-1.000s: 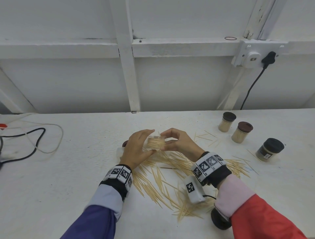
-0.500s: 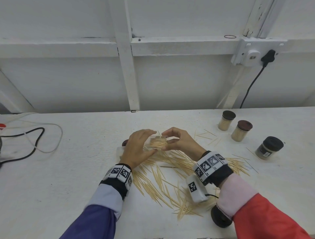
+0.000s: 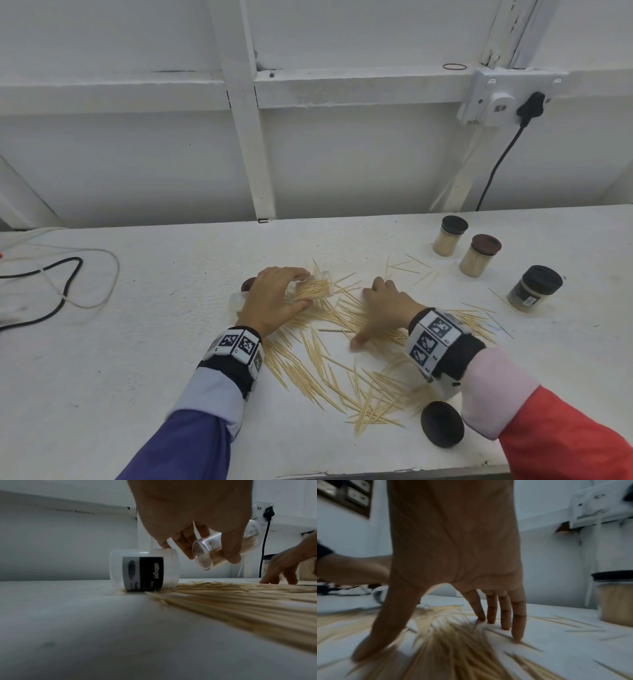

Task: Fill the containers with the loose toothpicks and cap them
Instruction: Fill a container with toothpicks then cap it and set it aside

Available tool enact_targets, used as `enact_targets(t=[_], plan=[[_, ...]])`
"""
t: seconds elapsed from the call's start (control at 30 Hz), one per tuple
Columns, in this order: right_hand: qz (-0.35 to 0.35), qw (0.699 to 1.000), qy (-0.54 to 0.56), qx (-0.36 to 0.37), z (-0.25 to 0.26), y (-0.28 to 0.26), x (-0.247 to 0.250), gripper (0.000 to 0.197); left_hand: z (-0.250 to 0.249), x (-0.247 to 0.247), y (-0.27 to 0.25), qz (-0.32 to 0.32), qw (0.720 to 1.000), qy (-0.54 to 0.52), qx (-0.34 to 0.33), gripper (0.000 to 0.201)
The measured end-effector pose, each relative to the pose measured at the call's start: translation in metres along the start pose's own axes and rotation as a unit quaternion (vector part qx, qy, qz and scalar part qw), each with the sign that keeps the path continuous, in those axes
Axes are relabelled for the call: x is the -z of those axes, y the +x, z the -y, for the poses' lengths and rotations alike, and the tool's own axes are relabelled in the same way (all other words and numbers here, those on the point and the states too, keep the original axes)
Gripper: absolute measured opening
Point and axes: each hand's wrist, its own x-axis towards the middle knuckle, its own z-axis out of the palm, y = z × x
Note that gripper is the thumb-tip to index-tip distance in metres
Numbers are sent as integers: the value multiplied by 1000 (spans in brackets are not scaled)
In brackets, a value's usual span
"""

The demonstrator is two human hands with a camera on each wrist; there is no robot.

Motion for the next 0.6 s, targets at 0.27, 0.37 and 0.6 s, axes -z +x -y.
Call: enact_targets(t=[0.27,0.37,0.6], plan=[[-50,994,53,80,2,-10,-10,64,-3,1,1,11,1000,-17,15,56],[-52,995,47,68,-1,-13,-9,77,-3,1,1,8,1000,-17,19,54],[-79,992,52,85,3,-14,-7,43,-3,0,1,17,999,-11,26,53]])
